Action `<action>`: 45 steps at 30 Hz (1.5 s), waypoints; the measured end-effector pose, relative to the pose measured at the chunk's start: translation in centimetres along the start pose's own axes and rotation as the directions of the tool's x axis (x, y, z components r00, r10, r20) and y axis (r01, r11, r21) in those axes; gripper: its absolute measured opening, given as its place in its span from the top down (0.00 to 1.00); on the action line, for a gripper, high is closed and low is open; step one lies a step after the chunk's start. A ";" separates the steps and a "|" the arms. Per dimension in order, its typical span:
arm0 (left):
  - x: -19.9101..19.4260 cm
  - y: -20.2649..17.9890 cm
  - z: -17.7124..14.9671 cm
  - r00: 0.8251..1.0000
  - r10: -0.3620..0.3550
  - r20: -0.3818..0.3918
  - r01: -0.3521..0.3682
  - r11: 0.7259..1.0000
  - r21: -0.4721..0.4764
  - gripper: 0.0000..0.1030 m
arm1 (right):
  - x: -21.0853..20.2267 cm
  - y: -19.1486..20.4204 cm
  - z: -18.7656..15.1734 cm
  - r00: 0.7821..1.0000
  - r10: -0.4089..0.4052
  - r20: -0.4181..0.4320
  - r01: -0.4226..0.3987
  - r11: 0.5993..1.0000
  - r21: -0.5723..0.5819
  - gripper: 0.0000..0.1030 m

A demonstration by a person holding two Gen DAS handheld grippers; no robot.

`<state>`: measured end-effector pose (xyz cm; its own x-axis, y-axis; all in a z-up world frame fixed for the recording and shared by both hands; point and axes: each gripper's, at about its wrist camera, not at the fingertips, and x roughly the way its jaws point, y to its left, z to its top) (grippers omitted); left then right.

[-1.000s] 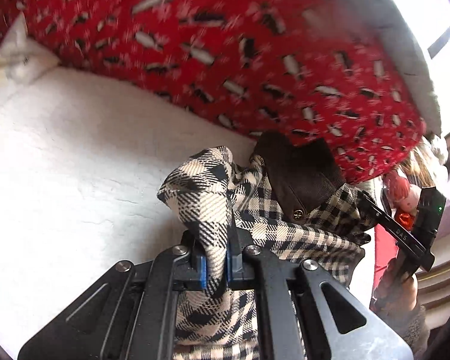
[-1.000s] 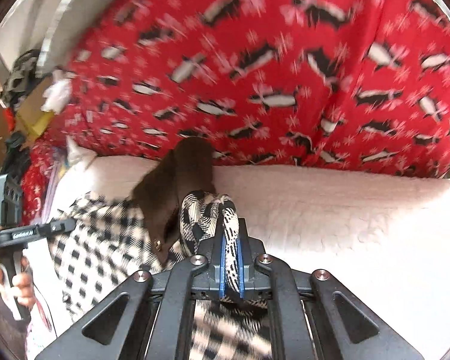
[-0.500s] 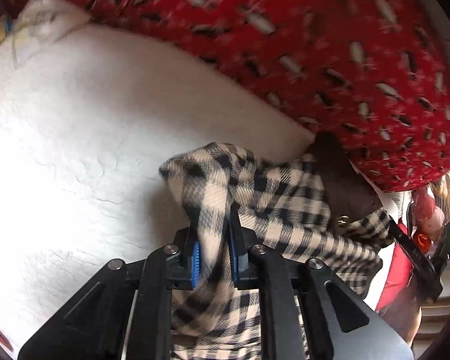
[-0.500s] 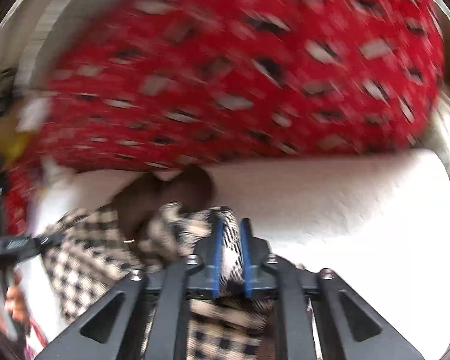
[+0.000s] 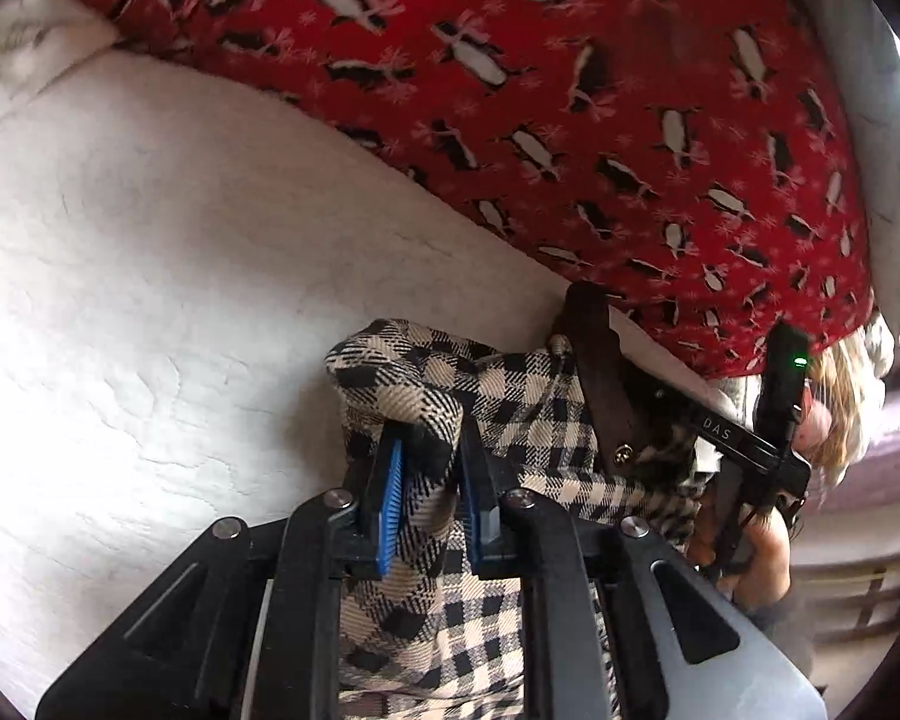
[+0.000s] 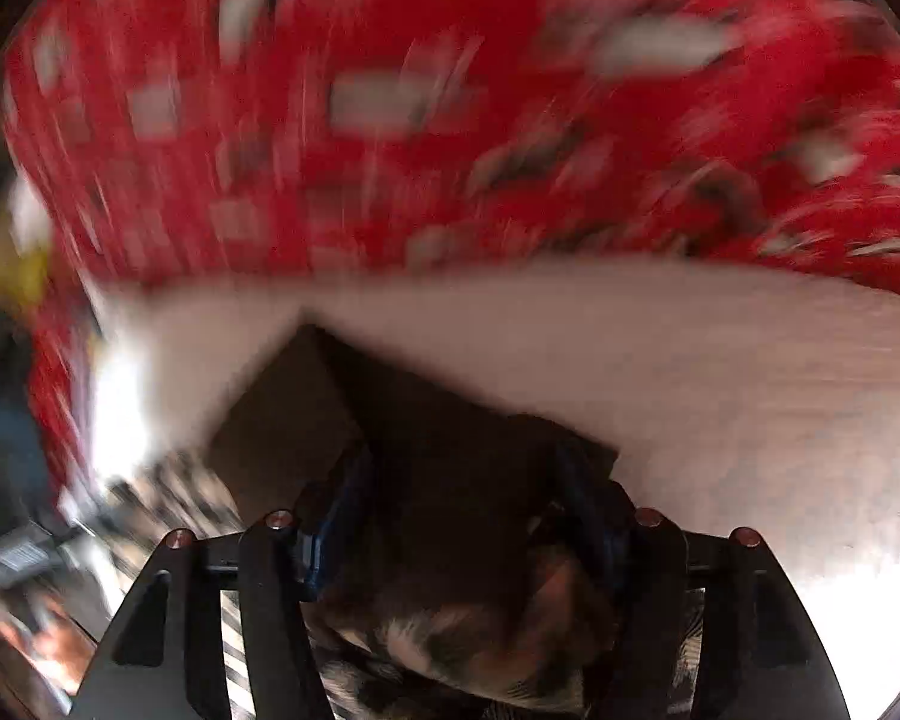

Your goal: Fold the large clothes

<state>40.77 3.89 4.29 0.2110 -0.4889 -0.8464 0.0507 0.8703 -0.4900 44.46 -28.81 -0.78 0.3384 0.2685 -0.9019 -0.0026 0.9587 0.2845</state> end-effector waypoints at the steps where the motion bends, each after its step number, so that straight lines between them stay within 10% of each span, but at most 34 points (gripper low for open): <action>1: -0.6 0.3 0.1 1.000 -0.002 0.019 0.002 1.000 0.003 0.87 | -1.1 0.5 -0.2 0.998 0.051 0.049 -0.048 0.998 -0.048 0.92; 5: -2.2 1.7 0.7 0.991 0.109 0.082 -0.108 0.994 -0.012 0.84 | -7.3 -0.4 -1.8 0.907 0.281 0.315 -0.255 0.959 -0.122 0.92; 10: -5.4 2.5 1.5 0.982 0.044 0.183 -0.033 0.997 -0.063 0.83 | -8.8 -6.4 -2.3 0.955 -0.009 0.297 -0.041 0.986 0.163 0.84; 12: -5.1 1.3 2.3 0.985 -0.009 0.170 0.016 0.999 -0.040 0.75 | -9.4 -8.2 -2.8 0.945 0.079 0.318 -0.151 0.966 0.209 0.81; 15: -1.8 -2.5 3.4 0.996 -0.016 0.090 0.015 1.000 0.013 0.51 | -8.4 -7.5 -2.6 0.958 0.171 0.229 -0.218 0.956 0.198 0.40; 25: 11.6 -8.0 4.4 0.974 -0.037 -0.223 0.046 0.998 0.036 0.51 | -1.2 -2.9 -1.5 0.993 0.106 -0.047 -0.105 0.994 0.037 0.40; 27: 11.9 -9.3 3.8 0.980 -0.001 -0.198 0.026 0.992 0.122 0.55 | -1.3 -2.5 -1.6 0.991 0.135 -0.022 -0.135 0.991 0.007 0.52; 29: 11.0 -11.5 2.4 0.989 0.069 -0.128 -0.028 0.956 0.292 0.96 | -1.5 -2.3 -2.0 0.979 0.202 -0.024 -0.203 0.979 -0.019 0.91; 37: 3.4 -12.6 -0.9 0.998 -0.047 0.049 0.029 0.949 0.315 0.96 | -10.0 0.0 -5.8 0.932 0.277 0.233 -0.231 0.951 -0.205 0.91; 45: -1.2 -11.1 -9.4 0.991 -0.120 0.068 0.091 0.941 0.327 0.96 | -15.4 3.1 -14.5 0.895 0.352 0.273 -0.276 0.919 -0.281 0.91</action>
<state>30.73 -5.80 8.80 0.2689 -0.5843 -0.7657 0.3861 0.7937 -0.4701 25.59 -28.65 9.29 0.5592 0.5525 -0.6182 -0.3602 0.8335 0.4190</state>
